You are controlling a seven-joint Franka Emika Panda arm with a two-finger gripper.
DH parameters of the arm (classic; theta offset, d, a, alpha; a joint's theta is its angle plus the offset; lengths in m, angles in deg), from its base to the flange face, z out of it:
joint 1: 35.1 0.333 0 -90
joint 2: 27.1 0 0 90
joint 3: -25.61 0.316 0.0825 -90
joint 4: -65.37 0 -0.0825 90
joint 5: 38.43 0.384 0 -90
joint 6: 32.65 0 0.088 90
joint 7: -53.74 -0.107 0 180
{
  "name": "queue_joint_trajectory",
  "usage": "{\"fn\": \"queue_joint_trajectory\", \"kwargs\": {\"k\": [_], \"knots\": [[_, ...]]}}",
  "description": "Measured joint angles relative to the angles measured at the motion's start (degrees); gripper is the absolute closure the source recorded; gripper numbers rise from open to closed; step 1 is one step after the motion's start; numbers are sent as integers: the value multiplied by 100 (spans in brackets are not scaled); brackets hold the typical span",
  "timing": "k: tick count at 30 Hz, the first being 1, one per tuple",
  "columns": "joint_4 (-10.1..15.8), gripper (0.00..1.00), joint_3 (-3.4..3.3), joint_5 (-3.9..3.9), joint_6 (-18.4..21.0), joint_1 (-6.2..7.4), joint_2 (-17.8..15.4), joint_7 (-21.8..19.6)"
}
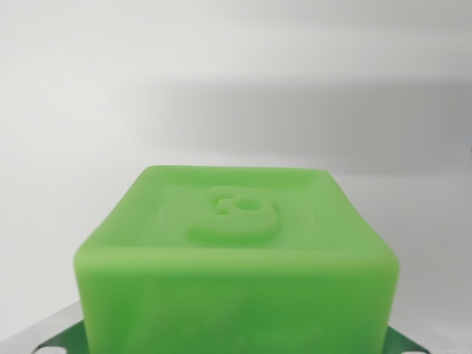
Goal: Stack cube
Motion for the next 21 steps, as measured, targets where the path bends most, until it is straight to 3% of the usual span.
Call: {"fn": "queue_joint_trajectory", "kwargs": {"k": [21], "knots": [[-243, 100, -68, 39, 101, -338, 146, 28]]}}
